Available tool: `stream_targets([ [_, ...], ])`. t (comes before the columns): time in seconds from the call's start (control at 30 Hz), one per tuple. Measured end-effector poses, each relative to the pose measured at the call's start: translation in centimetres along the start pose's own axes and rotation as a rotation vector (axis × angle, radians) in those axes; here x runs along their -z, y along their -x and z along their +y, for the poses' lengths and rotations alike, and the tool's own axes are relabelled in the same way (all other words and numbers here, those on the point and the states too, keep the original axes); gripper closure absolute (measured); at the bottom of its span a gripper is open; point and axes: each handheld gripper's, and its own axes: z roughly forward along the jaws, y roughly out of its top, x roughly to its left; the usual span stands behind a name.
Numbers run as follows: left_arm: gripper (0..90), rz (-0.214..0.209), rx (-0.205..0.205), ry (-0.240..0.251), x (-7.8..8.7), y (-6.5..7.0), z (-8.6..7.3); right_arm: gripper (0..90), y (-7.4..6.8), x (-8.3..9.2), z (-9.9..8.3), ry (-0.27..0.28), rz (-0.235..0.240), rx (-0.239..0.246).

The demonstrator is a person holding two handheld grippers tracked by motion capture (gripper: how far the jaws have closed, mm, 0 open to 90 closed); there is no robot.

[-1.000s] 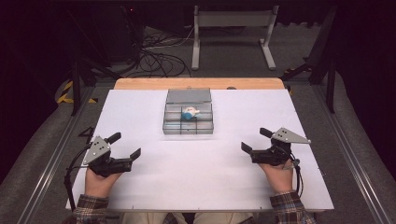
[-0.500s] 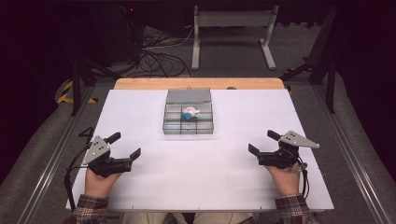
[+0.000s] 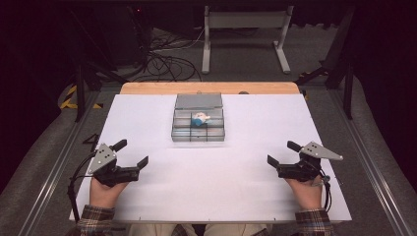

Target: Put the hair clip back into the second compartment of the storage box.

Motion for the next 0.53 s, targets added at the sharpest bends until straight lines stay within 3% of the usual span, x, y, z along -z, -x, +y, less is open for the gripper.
stream_targets([
  [0.3,4.1,0.000,0.003,0.001,-0.03,-0.05,-0.02,0.0,-0.03,0.49,-0.07,-0.003,-0.012,0.015],
  [0.53,4.2,-0.004,0.007,-0.012,-0.40,-0.14,-0.16,0.0,0.35,0.30,-0.32,-0.006,-0.012,0.001],
])
